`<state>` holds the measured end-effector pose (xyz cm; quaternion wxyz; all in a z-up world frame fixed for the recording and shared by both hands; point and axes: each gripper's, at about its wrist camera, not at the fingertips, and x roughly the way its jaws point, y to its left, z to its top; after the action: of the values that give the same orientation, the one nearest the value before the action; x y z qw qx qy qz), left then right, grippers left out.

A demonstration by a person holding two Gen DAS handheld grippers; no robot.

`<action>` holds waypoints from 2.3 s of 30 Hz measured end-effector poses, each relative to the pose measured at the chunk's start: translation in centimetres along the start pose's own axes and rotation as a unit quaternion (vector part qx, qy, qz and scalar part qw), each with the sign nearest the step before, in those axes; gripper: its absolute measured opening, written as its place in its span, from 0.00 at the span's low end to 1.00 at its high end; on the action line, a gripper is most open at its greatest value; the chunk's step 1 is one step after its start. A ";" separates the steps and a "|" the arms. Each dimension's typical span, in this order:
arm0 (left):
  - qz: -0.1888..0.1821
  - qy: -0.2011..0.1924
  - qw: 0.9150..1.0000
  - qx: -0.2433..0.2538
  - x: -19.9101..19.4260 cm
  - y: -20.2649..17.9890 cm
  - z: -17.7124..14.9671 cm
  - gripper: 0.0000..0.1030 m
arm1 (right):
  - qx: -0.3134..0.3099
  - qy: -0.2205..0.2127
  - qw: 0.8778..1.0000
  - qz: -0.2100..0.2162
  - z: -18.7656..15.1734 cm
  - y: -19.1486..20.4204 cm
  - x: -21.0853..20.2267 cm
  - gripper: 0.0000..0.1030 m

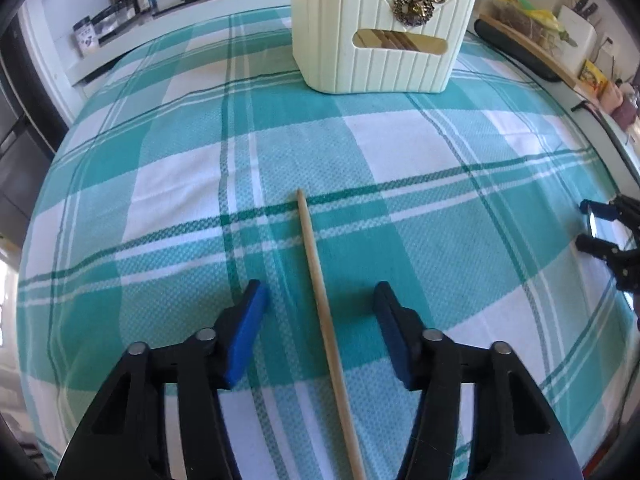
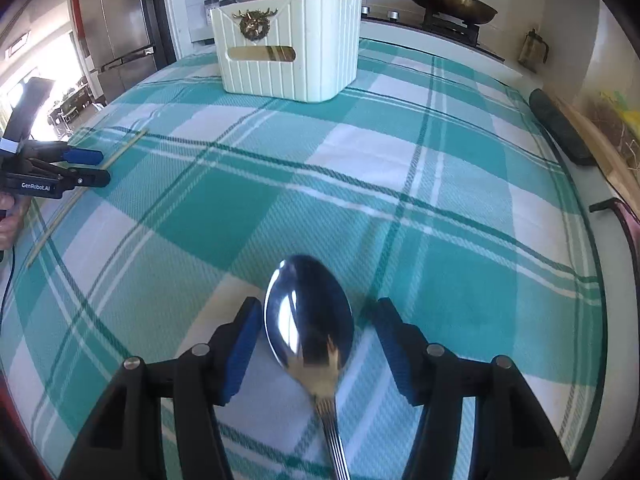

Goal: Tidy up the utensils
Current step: 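Lift the spoon and chopstick upright and carry them toward the cream holder, then hold the spoon and chopstick upright above the cream holder, aligning both tools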

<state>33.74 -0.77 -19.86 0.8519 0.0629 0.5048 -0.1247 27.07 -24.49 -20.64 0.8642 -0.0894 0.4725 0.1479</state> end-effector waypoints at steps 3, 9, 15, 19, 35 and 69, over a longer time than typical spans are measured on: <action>-0.008 -0.006 1.000 -0.004 0.2 -0.1 0.6 0.04 | 0.001 -0.002 1.000 0.003 1.0 0.4 0.3 0.39; -0.018 -0.069 0.997 -0.034 -3.3 0.2 0.1 0.04 | 0.046 -0.047 0.998 0.016 1.0 -0.2 -2.6 0.39; -0.034 -0.161 0.986 -0.040 -11.6 0.3 -0.7 0.04 | 0.049 -0.118 0.991 0.028 1.1 1.3 -9.5 0.39; -0.044 -0.199 0.978 -0.047 -15.4 0.4 -1.5 0.04 | 0.045 -0.155 0.986 0.029 0.9 2.4 -13.0 0.39; -0.070 -0.232 0.968 -0.067 -18.3 0.8 -1.5 0.04 | 0.054 -0.210 0.976 0.023 3.1 3.5 -16.2 0.39; -0.108 -0.276 0.954 -0.049 -22.9 1.9 8.0 0.04 | 0.042 -0.228 0.972 0.041 14.6 0.8 -17.1 0.08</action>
<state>30.50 2.60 4.05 0.9414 -0.0709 0.2591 -0.2038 29.65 -22.39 1.67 0.9455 0.0022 0.2716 0.1796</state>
